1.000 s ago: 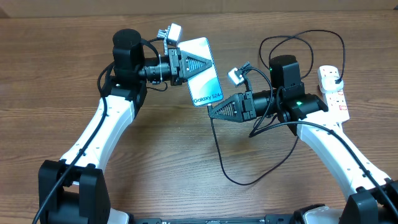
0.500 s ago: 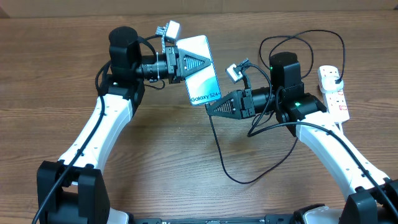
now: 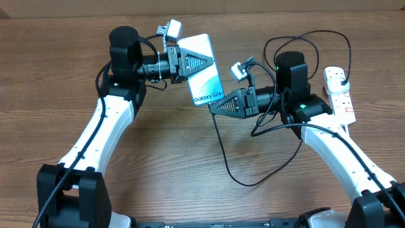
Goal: Plug charger to phone and switch on socket
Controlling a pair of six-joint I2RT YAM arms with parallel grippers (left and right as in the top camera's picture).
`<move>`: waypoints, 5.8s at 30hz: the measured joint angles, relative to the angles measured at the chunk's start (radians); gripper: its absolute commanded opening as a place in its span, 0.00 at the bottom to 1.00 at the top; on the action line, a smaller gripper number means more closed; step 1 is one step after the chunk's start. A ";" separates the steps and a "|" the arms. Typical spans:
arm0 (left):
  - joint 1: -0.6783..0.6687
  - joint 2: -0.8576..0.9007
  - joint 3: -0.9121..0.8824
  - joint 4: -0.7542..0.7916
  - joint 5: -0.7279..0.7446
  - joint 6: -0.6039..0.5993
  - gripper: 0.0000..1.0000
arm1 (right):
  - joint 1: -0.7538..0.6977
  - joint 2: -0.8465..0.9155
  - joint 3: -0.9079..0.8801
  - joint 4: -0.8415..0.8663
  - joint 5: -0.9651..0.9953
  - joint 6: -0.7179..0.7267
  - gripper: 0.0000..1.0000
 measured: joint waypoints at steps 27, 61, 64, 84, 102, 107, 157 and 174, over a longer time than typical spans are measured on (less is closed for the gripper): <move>-0.020 0.002 -0.014 -0.023 0.068 0.035 0.04 | -0.009 -0.005 0.018 -0.235 0.025 -0.179 0.89; -0.009 0.002 -0.014 -0.023 0.042 0.062 0.04 | 0.045 -0.005 0.018 -0.254 0.031 -0.294 0.13; -0.009 0.002 -0.014 -0.023 0.041 0.062 0.04 | 0.045 -0.005 0.018 -0.253 0.031 -0.297 0.04; 0.006 0.003 -0.008 -0.007 0.029 0.065 0.04 | 0.052 -0.005 0.001 -0.073 0.056 -0.063 0.04; 0.011 0.003 0.013 -0.054 0.042 0.067 0.04 | 0.057 -0.005 -0.011 0.027 0.032 0.021 0.23; -0.021 0.004 -0.007 -0.077 0.125 0.095 0.04 | 0.053 -0.008 0.000 0.072 0.072 0.023 0.77; 0.192 0.005 -0.016 -0.072 0.001 0.145 1.00 | 0.049 0.262 0.011 -0.285 0.658 -0.074 0.04; 0.192 0.005 -0.016 -0.072 -0.046 0.144 1.00 | 0.137 0.404 0.011 -0.167 0.836 -0.047 0.04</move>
